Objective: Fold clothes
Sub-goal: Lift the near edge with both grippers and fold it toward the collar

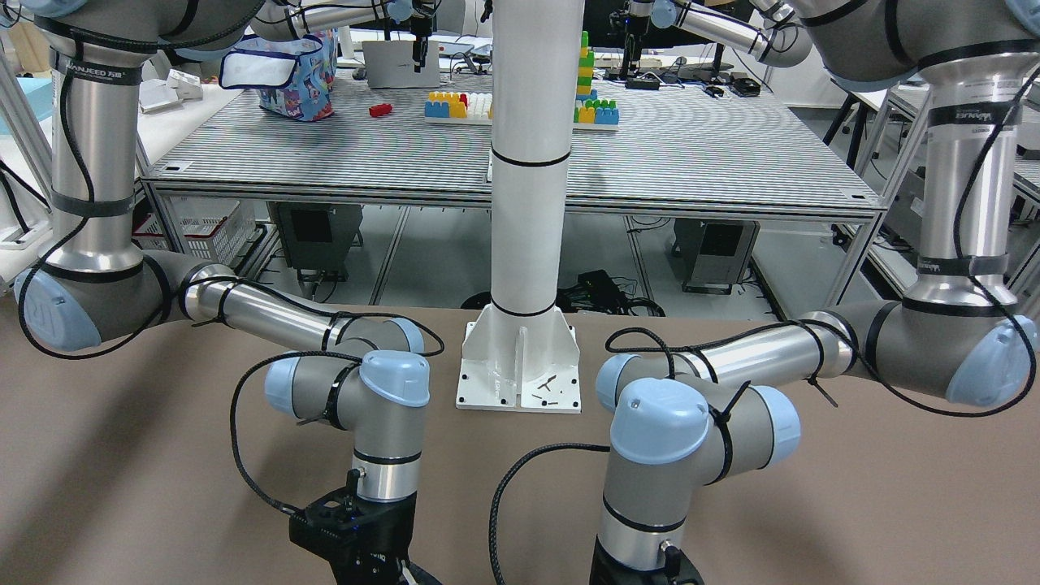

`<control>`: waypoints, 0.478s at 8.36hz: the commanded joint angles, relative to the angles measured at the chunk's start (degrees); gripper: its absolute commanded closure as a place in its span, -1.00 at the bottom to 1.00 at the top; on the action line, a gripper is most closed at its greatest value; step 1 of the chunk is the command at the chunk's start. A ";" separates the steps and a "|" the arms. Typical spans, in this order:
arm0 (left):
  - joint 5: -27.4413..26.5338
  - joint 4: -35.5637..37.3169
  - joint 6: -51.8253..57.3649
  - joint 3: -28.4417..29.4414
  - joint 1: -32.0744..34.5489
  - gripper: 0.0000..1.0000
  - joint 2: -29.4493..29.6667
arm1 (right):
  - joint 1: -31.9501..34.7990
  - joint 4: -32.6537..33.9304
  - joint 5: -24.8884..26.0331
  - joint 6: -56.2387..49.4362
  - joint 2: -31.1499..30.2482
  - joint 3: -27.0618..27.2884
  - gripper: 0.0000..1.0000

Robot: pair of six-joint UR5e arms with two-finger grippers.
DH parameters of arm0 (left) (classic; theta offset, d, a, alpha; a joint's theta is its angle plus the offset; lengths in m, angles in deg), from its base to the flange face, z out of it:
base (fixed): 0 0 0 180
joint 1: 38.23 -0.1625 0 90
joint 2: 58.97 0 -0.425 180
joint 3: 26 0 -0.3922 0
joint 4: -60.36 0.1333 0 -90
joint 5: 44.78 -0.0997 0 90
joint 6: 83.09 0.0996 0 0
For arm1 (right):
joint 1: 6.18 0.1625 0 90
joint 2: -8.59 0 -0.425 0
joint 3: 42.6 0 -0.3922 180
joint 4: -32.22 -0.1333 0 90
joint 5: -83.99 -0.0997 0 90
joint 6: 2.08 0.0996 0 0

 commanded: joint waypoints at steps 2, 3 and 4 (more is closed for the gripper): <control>-0.54 -0.55 1.37 6.94 0.35 1.00 2.00 | 2.78 -9.41 -0.08 -1.73 5.25 -14.07 1.00; -2.28 -2.64 2.76 8.87 0.35 1.00 2.35 | 3.31 -9.86 -0.08 -2.69 5.87 -15.75 1.00; -2.38 -6.84 3.12 12.89 0.35 1.00 2.53 | 3.75 -9.87 -0.17 -3.22 5.87 -16.37 1.00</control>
